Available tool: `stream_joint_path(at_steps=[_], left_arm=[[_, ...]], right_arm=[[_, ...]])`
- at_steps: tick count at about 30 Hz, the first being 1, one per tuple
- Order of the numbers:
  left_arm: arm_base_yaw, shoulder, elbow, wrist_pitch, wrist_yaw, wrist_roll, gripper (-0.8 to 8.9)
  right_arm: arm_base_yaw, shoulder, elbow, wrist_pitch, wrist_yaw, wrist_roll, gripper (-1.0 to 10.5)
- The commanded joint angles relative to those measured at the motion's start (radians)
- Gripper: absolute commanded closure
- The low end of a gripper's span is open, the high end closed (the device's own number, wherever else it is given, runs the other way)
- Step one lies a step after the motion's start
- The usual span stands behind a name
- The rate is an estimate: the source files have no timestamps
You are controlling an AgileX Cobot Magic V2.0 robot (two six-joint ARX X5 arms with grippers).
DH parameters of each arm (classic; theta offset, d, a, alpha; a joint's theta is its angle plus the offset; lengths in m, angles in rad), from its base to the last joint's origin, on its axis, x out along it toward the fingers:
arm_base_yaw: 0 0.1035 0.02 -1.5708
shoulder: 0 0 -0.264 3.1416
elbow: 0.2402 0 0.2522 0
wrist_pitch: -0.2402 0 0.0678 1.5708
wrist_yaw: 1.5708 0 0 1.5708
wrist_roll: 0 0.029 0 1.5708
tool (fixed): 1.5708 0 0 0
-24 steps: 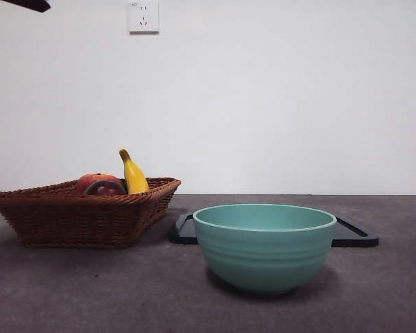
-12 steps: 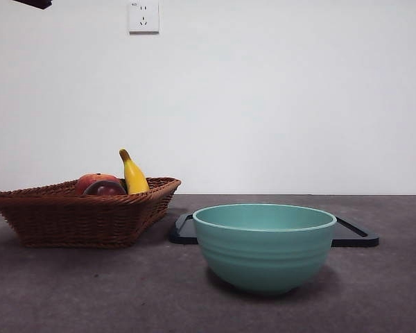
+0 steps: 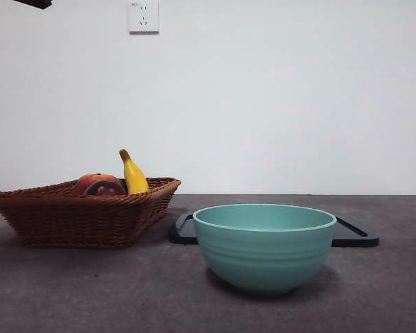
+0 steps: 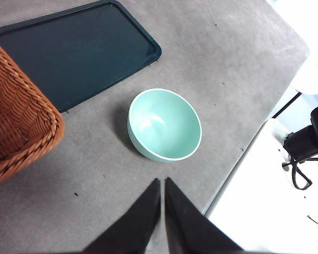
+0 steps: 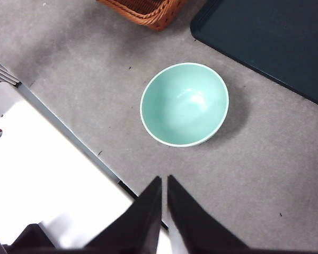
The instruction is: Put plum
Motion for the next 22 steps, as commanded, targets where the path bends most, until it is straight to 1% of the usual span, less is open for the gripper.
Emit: stream_joint_path(at_steps=[1,2,5,7,11,12,16,19,22], left_arm=[[-0.003,0.004,0.010,0.016,0.003,0.015,8.03],[-0.003,-0.007,0.010,0.021,-0.006,0.017,8.03],[0.019,-0.052,0.010,0.082,-0.052,0.069,8.03],[0.049,-0.094,0.006,0.192,-0.106,0.068,8.03],[0.121,-0.178,-0.034,0.418,-0.161,0.068,8.03],[0.140,-0.203,-0.057,0.480,-0.186,0.068,8.03],[0.192,-0.317,-0.196,0.696,-0.337,0.058,8.03],[0.214,-0.415,-0.315,0.788,-0.415,0.055,8.03],[0.225,-0.513,-0.431,0.829,-0.488,0.055,8.03]], right_arm=[[0.005,0.006,0.017,0.004,0.000,-0.008,9.4],[0.005,0.006,0.017,0.004,0.000,-0.008,9.4],[0.005,0.006,0.017,0.004,0.000,-0.008,9.4],[0.005,0.006,0.017,0.005,0.000,-0.008,9.4],[0.005,0.006,0.017,0.004,0.000,-0.008,9.4],[0.005,0.006,0.017,0.004,0.000,-0.008,9.4],[0.005,0.006,0.017,0.004,0.000,-0.008,9.4],[0.005,0.006,0.017,0.004,0.000,-0.008,9.4],[0.005,0.006,0.017,0.004,0.000,-0.008,9.4]])
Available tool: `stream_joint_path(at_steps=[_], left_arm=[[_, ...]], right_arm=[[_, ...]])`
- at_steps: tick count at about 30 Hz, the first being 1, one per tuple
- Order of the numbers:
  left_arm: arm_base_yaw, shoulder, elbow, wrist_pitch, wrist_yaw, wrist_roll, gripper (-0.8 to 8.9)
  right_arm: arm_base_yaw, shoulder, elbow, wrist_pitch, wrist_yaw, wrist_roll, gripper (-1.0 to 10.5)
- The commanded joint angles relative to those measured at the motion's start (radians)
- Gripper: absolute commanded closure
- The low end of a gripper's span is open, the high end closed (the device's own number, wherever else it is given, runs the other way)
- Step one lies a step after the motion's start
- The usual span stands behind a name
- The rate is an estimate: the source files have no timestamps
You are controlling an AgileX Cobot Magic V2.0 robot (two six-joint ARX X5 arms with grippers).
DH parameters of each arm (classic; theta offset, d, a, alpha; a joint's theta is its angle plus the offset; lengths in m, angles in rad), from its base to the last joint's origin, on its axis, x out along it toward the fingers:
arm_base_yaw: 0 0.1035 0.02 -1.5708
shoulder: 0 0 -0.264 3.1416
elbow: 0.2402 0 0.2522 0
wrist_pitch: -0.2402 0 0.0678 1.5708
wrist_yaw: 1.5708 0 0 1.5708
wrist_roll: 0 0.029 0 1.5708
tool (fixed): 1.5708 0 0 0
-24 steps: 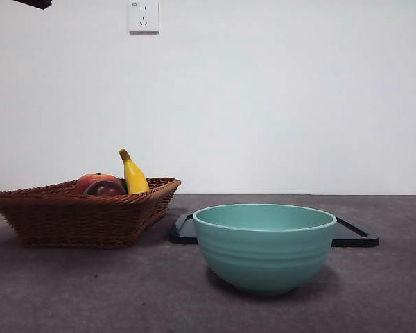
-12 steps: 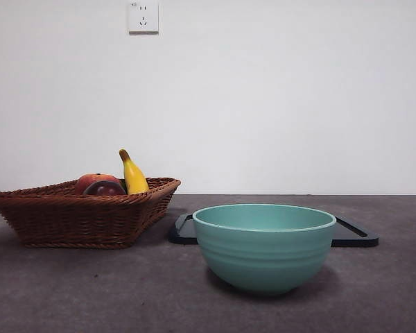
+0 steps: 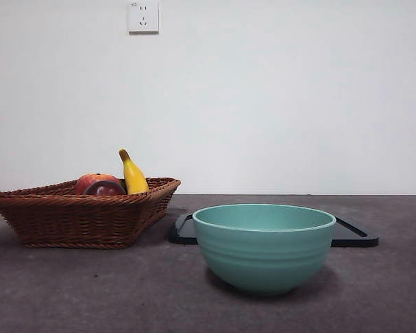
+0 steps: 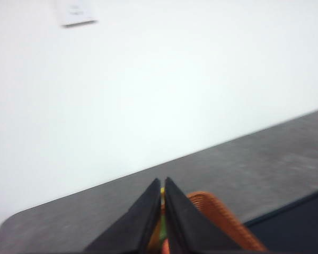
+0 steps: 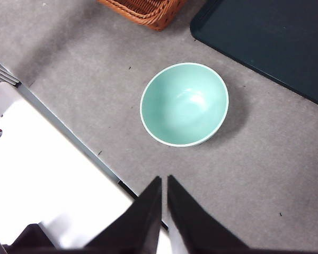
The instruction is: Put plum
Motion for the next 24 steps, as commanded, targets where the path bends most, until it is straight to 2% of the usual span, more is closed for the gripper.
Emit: stream_joint_path(at_steps=[1,6,15,24], left_arm=[[0.008,-0.078,-0.091,0.027,-0.062,0.003,8.03],[0.025,-0.220,-0.258,0.027,-0.138,0.002,8.03],[0.048,-0.388,-0.481,0.017,-0.138,-0.055,8.03],[0.053,-0.455,-0.591,-0.019,-0.139,-0.080,8.03]], right_arm=[[0.005,0.006,0.017,0.004,0.000,-0.008,9.4],[0.005,0.006,0.017,0.004,0.000,-0.008,9.4],[0.005,0.006,0.017,0.004,0.000,-0.008,9.4],[0.005,0.006,0.017,0.004,0.000,-0.008,9.4]])
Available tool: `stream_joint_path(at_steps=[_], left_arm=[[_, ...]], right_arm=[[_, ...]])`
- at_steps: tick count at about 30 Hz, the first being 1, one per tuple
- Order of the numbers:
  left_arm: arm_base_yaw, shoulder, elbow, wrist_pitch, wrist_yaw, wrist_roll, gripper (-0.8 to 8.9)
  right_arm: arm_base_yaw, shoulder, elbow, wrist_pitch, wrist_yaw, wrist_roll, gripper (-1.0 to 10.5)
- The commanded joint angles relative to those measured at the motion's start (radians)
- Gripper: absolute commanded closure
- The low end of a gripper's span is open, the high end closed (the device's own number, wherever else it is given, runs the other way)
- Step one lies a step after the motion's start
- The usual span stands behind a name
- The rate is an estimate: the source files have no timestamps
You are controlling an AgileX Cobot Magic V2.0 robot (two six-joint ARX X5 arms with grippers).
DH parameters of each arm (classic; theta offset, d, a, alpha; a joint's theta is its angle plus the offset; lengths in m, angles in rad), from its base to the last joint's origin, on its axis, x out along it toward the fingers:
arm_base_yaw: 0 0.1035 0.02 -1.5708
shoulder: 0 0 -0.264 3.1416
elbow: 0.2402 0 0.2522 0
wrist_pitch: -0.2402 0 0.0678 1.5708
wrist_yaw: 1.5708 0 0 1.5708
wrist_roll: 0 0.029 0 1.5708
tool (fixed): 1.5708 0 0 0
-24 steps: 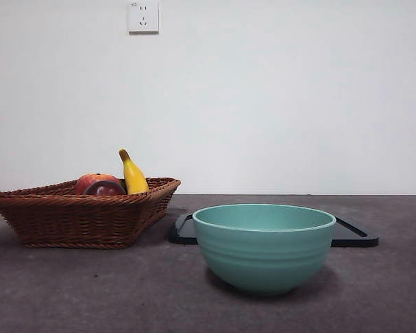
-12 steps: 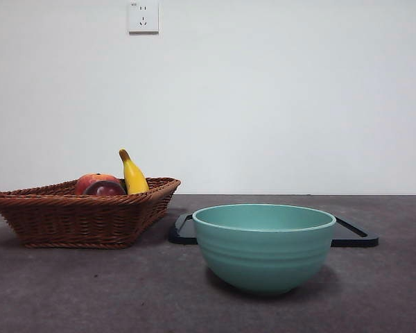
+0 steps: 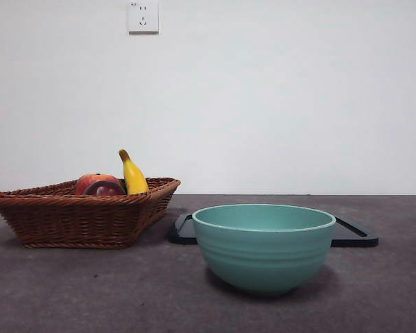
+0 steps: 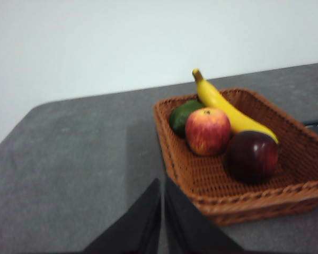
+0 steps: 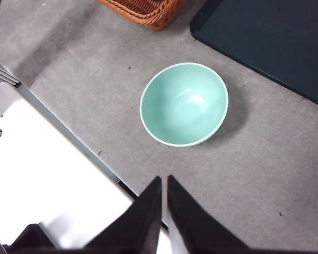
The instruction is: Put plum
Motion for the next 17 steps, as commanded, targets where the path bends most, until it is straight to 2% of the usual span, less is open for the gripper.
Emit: stream_joint_path(at_steps=[1,11,17], left_arm=[[0.003,-0.018,-0.024,-0.012,-0.004,-0.014,8.03],[0.003,-0.033,-0.057,-0.091,-0.004,-0.027,8.03],[0.003,-0.033,-0.057,-0.090,-0.004,-0.033,8.03]], right_arm=[[0.005,0.006,0.017,0.004,0.000,-0.008,9.4],[0.005,0.006,0.017,0.004,0.000,-0.008,9.4],[0.005,0.006,0.017,0.004,0.000,-0.008,9.4]])
